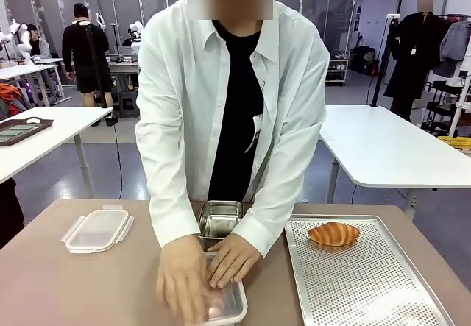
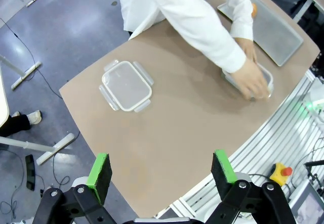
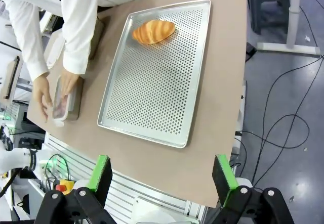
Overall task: Place the bread into the airtight container.
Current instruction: Pick up a Butter Roll and place it into an empty Airtight Container.
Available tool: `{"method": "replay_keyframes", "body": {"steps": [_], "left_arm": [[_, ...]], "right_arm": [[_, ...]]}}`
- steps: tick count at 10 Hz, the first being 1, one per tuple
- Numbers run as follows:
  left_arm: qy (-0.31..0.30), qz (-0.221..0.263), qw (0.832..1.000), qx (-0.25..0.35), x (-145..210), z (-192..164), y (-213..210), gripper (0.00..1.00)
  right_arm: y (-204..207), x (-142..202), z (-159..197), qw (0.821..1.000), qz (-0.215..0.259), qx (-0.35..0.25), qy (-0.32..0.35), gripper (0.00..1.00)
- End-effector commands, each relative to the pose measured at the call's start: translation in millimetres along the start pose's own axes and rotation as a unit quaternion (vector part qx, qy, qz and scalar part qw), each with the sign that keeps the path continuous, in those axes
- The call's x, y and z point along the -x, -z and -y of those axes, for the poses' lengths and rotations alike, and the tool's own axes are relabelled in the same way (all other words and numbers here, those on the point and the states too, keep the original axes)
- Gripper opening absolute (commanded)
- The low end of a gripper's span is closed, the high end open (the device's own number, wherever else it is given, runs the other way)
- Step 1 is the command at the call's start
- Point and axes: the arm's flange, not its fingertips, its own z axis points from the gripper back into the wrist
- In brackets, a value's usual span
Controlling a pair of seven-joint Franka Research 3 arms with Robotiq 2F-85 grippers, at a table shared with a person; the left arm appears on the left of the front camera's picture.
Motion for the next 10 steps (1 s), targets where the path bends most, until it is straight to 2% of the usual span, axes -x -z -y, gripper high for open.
{"method": "replay_keyframes", "body": {"steps": [1,10], "left_arm": [[0.004,0.001,1.000,0.001,-0.8,0.1,-1.4,1.00],[0.004,0.001,1.000,0.001,-0.8,0.1,-1.4,1.00]], "right_arm": [[-0.3,2.4,-1.4,1.000,0.004,-0.004,-0.009,1.00],[-0.3,2.4,-1.4,1.000,0.004,-0.004,-0.009,1.00]]}}
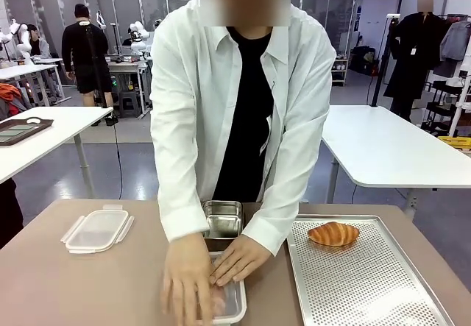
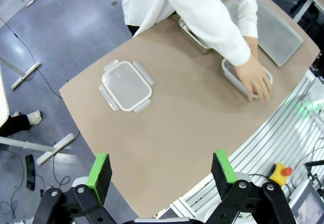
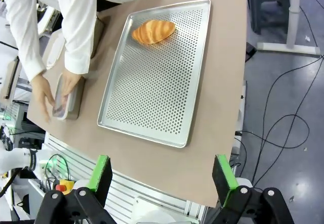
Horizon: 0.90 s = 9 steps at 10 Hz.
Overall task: Place the bread into the airtight container.
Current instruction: Pick up a Butter Roll and place it into an empty Airtight Container.
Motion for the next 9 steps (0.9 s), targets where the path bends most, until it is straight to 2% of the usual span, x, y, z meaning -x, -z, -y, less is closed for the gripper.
{"method": "replay_keyframes", "body": {"steps": [1,9], "left_arm": [[0.004,0.001,1.000,0.001,-0.8,0.1,-1.4,1.00],[0.004,0.001,1.000,0.001,-0.8,0.1,-1.4,1.00]], "right_arm": [[-0.3,2.3,-1.4,1.000,0.004,-0.004,-0.009,1.00],[-0.3,2.3,-1.4,1.000,0.004,-0.004,-0.009,1.00]]}}
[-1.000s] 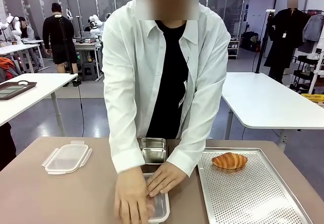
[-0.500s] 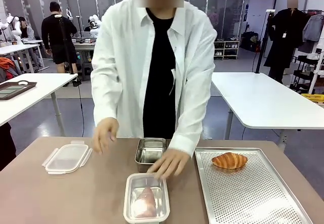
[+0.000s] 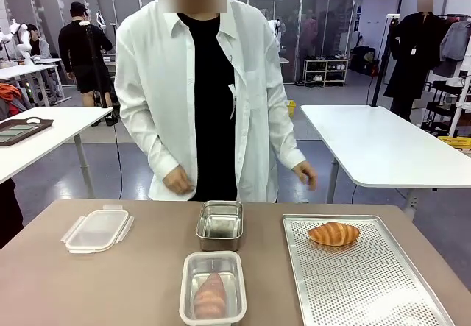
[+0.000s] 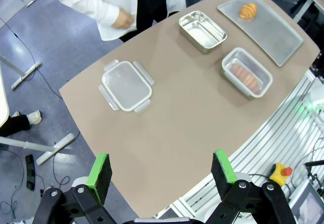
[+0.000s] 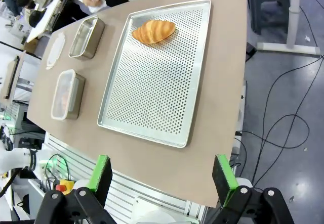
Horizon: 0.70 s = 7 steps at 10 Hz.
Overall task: Place the bread into the airtight container.
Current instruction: Pick up a Butter Roll and place it into an empty Airtight Container.
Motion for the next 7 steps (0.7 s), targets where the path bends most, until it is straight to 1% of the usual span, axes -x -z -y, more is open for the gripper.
{"method": "replay_keyframes", "body": {"steps": [1,2,4,6,7], "left_arm": [[0.004,0.001,1.000,0.001,-0.8,0.1,-1.4,1.00],[0.004,0.001,1.000,0.001,-0.8,0.1,-1.4,1.00],[0.004,0.001,1.000,0.001,-0.8,0.1,-1.4,1.00],[0.004,0.001,1.000,0.001,-0.8,0.1,-1.4,1.00],[0.004,0.001,1.000,0.001,-0.8,0.1,-1.4,1.00]], "right_arm": [[-0.3,2.3,-1.4,1.000,0.004,-0.004,-0.009,1.00],[0.0,0.0,0.0,1.000,0.000,0.000,0.000,1.00],[-4.3,-7.5,-13.2,0.999,-0.005,0.005,-0.053,1.00],[-5.2,-34.1,-48.6,0.987,-0.035,0.040,-0.149,1.00],[1.8,-47.3,-71.2,0.977,-0.056,0.058,-0.196,1.00]]}}
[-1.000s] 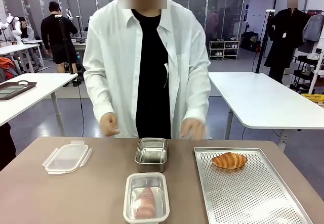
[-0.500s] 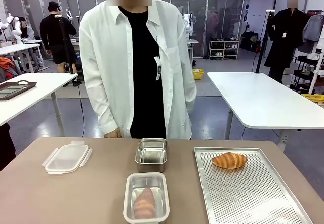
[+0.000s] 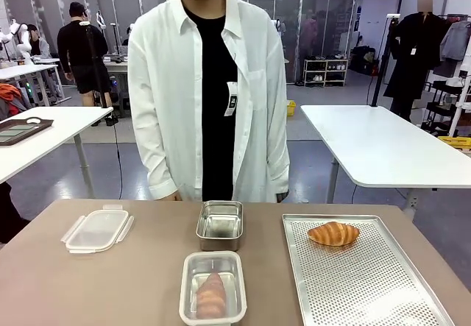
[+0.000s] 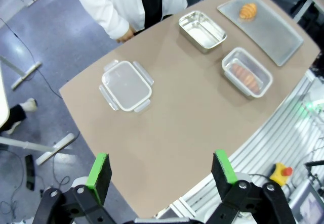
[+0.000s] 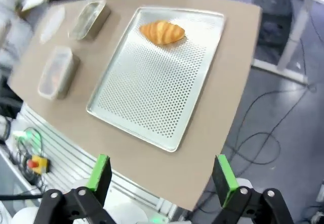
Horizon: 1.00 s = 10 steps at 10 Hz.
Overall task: Place the bread into the airtight container.
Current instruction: Pick up a Butter Roll and place it into an empty Airtight Container.
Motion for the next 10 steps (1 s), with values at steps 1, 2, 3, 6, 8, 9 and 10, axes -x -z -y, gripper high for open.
{"method": "replay_keyframes", "body": {"steps": [1,2,3,6,8,9,10], "left_arm": [[0.004,0.001,1.000,0.001,-0.8,0.0,-1.5,1.00],[0.004,0.001,1.000,0.001,-0.8,0.0,-1.5,1.00],[0.004,0.001,1.000,0.001,-0.8,0.0,-1.5,1.00],[0.004,0.001,1.000,0.001,-0.8,0.0,-1.5,1.00],[0.004,0.001,1.000,0.001,-0.8,0.0,-1.5,1.00],[0.004,0.001,1.000,0.001,-0.8,0.0,-1.5,1.00],[0.004,0.001,1.000,0.001,-0.8,0.0,-1.5,1.00]], "right_arm": [[11.2,-30.4,-32.6,0.993,-0.040,0.034,-0.109,1.00],[23.2,-47.8,-50.5,0.984,-0.067,0.052,-0.155,1.00],[37.7,-68.5,-67.1,0.972,-0.093,0.068,-0.206,1.00],[88.1,-111.2,-110.9,0.925,-0.145,0.080,-0.343,1.00],[136.3,-135.7,-133.1,0.887,-0.187,0.072,-0.417,1.00],[159.4,-142.8,-141.9,0.866,-0.194,0.067,-0.456,1.00],[180.1,-147.9,-148.0,0.850,-0.202,0.058,-0.483,1.00]]}}
